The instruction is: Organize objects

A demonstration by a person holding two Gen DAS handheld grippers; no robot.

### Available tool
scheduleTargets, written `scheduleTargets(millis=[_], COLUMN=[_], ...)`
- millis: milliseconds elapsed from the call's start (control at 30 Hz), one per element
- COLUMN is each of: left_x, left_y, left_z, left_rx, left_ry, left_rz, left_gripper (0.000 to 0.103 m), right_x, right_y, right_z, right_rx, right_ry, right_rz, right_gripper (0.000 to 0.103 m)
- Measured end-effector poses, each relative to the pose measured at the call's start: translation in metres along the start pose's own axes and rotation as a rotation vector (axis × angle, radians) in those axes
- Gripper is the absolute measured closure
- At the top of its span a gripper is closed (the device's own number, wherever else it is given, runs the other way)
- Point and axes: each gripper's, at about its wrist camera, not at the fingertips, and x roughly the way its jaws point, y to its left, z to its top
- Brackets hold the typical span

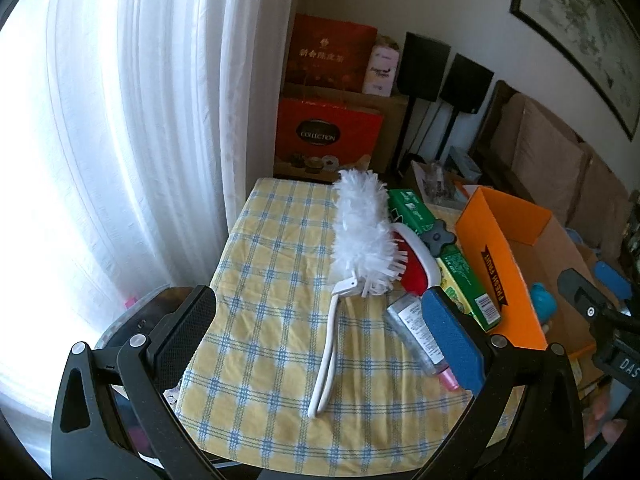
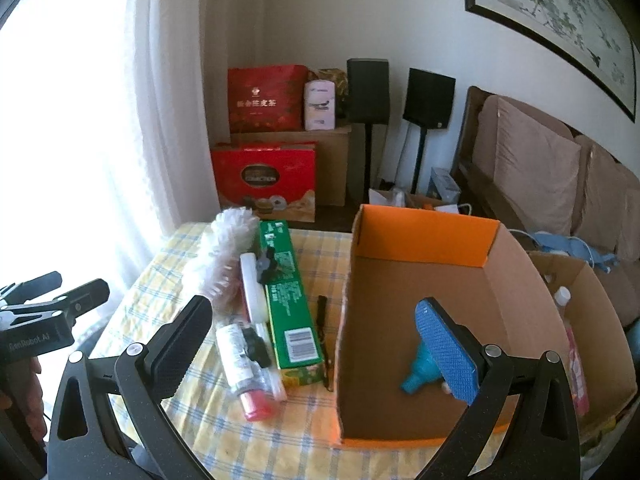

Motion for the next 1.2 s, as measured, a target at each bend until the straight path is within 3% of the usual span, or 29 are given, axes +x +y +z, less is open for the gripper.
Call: scheduleTargets(millis=[233,667,933,1100,1200], left_x=[0.017,0.045,0.061,0.067,0.071], left_y=[-0.003,-0.034,-0.047,-0.052,-0.056], left_z=[-0.01,-0.023,-0.028,-0.029,-0.03], left_rx=[-0.002,0.07,0.077,0.082,0.088], left_ry=[0.045,0.111,0.143,0.155,0.166], left_rz=[-0.04,-0.112,-0.136,-0.154,-0.171], left_gripper=[0.0,0.007,0.007,0.008,0.011], right_x=[0.013,0.067,0.103,0.127,0.139], right_y=[0.007,0.009,0.009,0.017,0.019], right_z=[0.007,0.027,0.034,0.036,0.035], right_rx=[-0.004,0.03,0.047,0.035,0.029], right_ry=[0.002,0.1,0.152,0.201,0.229], right_rz=[0.023,0.154,0.173,0.191,0.191], right_gripper=[0.002,0.045,0.048,0.06,0.06])
